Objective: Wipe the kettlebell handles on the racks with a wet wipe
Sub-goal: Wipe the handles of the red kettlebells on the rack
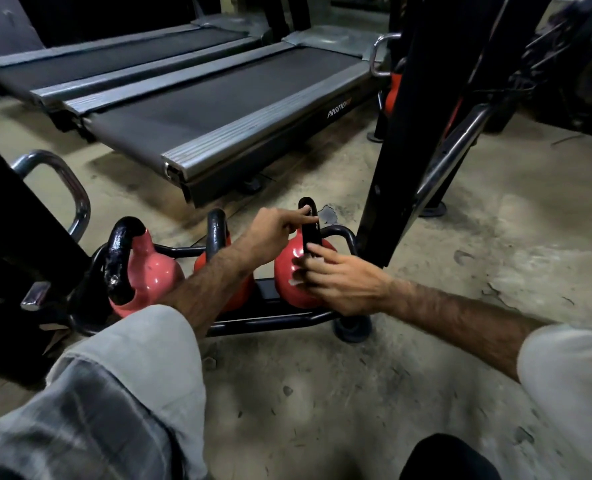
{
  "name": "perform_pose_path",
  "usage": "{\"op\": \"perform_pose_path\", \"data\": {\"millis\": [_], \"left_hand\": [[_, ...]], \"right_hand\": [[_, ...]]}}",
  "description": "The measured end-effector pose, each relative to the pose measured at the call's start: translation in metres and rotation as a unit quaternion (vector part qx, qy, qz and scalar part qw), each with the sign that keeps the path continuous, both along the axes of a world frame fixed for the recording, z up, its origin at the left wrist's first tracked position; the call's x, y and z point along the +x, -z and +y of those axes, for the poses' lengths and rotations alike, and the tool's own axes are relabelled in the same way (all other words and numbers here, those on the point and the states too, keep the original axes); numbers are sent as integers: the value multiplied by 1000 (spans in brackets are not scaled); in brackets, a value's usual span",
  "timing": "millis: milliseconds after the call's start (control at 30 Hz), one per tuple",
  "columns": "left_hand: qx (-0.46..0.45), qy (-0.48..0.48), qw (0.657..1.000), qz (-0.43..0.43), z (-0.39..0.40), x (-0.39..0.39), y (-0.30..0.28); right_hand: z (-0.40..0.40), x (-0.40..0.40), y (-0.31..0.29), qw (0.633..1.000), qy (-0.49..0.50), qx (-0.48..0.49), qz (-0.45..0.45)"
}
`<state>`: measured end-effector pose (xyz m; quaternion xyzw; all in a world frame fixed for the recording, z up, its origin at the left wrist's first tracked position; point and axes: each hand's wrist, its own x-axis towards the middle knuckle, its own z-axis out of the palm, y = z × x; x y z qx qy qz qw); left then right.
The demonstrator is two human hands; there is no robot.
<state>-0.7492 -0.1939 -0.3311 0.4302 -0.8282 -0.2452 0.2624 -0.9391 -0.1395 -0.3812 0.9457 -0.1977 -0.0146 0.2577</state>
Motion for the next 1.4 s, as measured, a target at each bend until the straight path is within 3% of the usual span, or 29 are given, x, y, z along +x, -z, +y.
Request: {"op": "perform_pose_path", "data": {"millis": [133,267,367,500,600,700,800,1000,1167,1267,1400], "left_hand": [[-10,7,1000,1,-2,0,2],[-12,3,1000,1,-3,1,2],[-5,3,1000,11,-4,2,6],[33,7,998,54,2,1,15],[22,-12,999,45,7,-1,23],[54,-14,996,64,16,0,28],[100,1,992,78,35,1,34],[105,7,991,83,60,1,39],[105,-23,987,121,67,1,42],[132,-46,976,168,68,-4,40],[93,-67,980,163,65,-5,39]], "right_hand": [[-7,9,-10,992,61,-27,-103],[10,5,7,996,40,18,-83],[19,8,14,974,87,30,-206],[36,39,22,872,192,108,-437],[37,60,20,744,258,201,-583],[28,68,0,638,305,241,-665],[4,59,-21,579,365,303,-663],[-18,36,-32,646,353,358,-574],[17,33,-26,626,354,362,-593],[-12,34,-26,625,367,345,-597],[-32,43,-27,613,370,343,-607]]}}
